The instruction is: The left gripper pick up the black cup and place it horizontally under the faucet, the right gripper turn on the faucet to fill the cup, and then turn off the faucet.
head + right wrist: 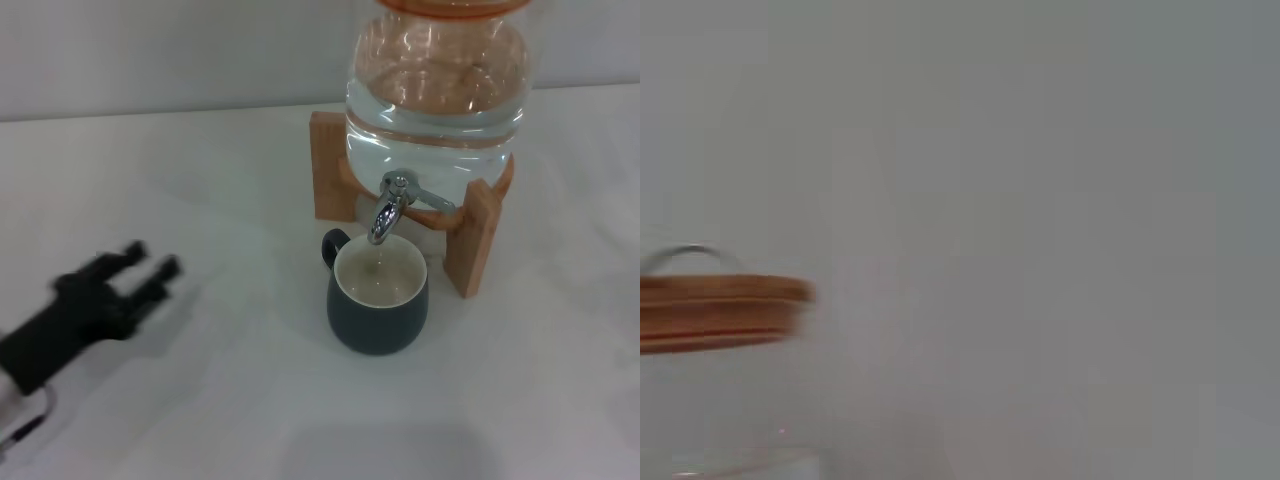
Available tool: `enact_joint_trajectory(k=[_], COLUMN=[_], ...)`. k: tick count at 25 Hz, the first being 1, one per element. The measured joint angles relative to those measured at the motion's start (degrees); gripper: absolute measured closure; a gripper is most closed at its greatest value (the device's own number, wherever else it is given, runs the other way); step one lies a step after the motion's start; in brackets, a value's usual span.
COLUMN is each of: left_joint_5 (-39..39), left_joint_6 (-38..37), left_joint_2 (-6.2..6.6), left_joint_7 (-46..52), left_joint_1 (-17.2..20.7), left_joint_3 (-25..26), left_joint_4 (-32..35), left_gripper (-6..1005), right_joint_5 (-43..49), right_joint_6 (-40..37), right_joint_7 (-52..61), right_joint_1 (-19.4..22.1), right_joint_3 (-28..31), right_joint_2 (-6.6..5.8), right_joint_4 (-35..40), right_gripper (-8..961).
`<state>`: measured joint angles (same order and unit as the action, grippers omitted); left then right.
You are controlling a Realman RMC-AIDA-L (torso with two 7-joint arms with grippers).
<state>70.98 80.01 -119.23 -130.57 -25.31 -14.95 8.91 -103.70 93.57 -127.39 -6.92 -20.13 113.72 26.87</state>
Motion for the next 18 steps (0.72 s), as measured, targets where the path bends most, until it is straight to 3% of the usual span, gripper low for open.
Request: enact_joint_trajectory(k=[6,13,18], left_joint_5=[11.7,21.2,23.7], left_joint_6=[2.4,2.5,2.5], left_joint_2=[0.11,0.19,0.23], left_joint_7=[2.7,7.6,8.1], left_joint_1=[5.7,9.9,10.4], left_joint_3=[0.0,0.0,0.0], left_joint_4=[3.9,7.5,7.8], left_gripper=[442,442,441], right_joint_5=[8.6,9.6,9.7], right_joint_6=[7.5,8.1,7.8], right_joint_7=[11.3,21.2,24.7], right_joint_1=[-0.8,-1.2,-2.3], right_joint_3=[-2.1,-17.1,-23.3], right_joint_2=[0.03,0.81,1.04], right_joint_4=[10.2,21.9,25.4], right_gripper=[170,170,171])
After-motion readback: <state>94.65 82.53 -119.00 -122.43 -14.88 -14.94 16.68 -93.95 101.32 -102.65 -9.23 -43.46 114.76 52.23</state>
